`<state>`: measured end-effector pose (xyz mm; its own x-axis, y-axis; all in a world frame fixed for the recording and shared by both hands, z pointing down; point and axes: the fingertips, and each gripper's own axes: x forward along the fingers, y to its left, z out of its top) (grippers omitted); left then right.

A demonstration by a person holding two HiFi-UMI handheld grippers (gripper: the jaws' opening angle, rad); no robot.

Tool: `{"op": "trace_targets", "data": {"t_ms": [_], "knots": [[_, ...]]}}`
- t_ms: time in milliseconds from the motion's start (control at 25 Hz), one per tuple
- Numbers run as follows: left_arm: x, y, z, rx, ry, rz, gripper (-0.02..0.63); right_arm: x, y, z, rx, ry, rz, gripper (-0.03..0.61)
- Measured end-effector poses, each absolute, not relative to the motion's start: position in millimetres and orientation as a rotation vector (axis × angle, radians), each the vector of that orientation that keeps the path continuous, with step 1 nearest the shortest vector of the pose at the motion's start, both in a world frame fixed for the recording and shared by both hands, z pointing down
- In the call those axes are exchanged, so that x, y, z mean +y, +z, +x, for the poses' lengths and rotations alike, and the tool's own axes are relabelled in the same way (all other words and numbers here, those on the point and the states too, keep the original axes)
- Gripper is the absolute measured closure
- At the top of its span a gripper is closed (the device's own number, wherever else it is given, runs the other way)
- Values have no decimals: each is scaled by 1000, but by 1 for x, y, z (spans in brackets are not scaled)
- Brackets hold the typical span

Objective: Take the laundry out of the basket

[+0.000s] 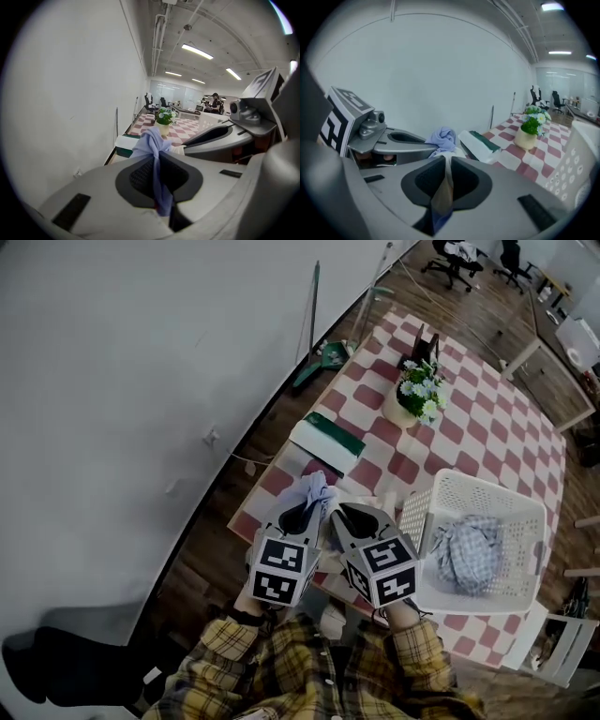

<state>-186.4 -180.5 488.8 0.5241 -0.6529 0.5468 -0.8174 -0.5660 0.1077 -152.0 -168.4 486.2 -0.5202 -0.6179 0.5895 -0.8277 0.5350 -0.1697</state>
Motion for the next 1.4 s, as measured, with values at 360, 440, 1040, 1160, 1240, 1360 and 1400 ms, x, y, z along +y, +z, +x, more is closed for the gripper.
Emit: {"op": "trace_targets", "data": {"t_ms": [360, 440, 1040, 1160, 1240, 1360, 1400], "knots": [[-167, 543, -183, -1154, 717, 2391, 558, -153, 545, -145, -2192, 727, 1273, 514], [-165, 552, -182, -1150, 713, 2380, 555, -151, 554, -143, -2176, 745, 1282, 511], [-161, 560, -192, -1150, 690, 2367, 471, -143, 559, -131, -2113, 682, 1351, 454], [-160, 547, -197, -1155, 670, 2374, 445, -141, 549, -134, -2114, 622, 1355, 431], [-159, 537, -199, -1166, 651, 2380, 431, -140, 539, -136, -2123, 588, 1355, 419], [-159, 520, -201, -1196, 619, 2391, 422, -138, 522, -140, -2160, 561, 1353, 403], [-158, 514, -201, -1207, 608, 2396, 422, -137, 515, -142, -2177, 559, 1352, 402]]}}
